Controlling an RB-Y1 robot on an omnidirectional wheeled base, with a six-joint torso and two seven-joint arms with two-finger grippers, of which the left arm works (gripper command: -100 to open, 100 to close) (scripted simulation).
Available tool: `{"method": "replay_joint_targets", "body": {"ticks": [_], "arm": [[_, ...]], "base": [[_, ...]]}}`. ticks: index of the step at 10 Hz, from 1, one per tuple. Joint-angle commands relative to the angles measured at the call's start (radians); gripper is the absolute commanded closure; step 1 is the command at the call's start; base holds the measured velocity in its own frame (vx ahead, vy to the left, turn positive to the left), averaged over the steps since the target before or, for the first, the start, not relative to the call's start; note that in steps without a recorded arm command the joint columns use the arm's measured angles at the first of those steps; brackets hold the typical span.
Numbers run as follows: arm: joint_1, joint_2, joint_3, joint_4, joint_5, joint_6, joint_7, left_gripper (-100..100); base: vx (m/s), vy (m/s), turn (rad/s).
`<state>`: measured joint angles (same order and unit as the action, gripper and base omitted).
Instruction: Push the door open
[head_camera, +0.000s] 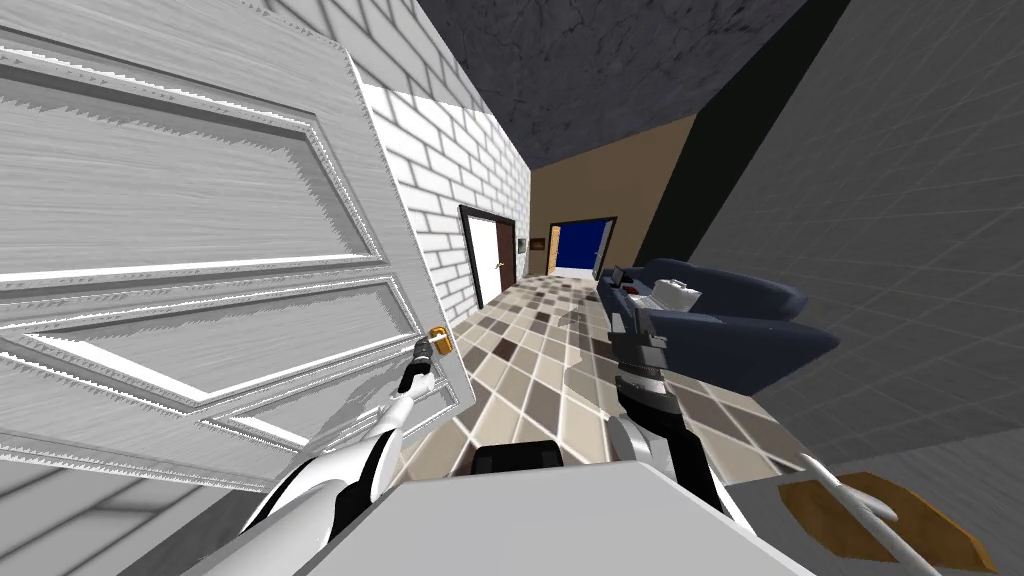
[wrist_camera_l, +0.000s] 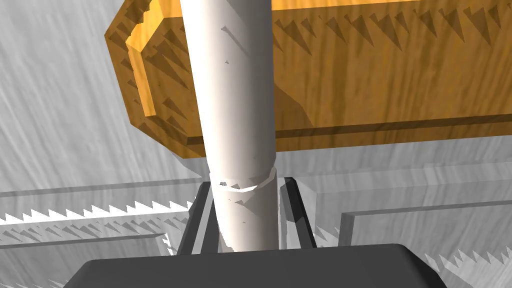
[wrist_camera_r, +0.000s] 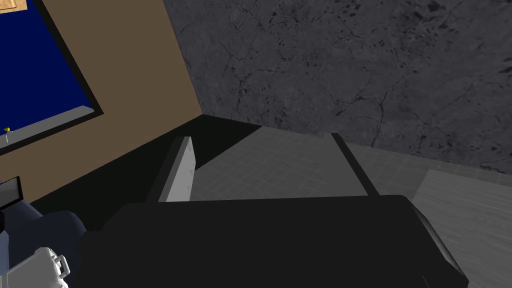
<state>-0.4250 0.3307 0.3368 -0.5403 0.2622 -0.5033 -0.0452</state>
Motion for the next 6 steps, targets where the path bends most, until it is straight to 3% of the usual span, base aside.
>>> {"method": "replay_joint_targets", "body": {"ticks": [1,4,5,6], "arm": [[0.007,0.005,0.017,-0.022,0.005,0.004,-0.011,100],[0.010,0.011,0.031,-0.018,0.010,0.002,-0.015,100],[0.023,-0.001,0.030,-0.038,0.009,0.017,-0.020,100],[0.028,0.008,0.050,-0.036,0.017,0.015,-0.029,100]], "base": [[0.091,-0.030,0.042],[0.145,-0.066,0.056],[0.079,-0.018,0.043],[0.165,0.004,0.053]]}}
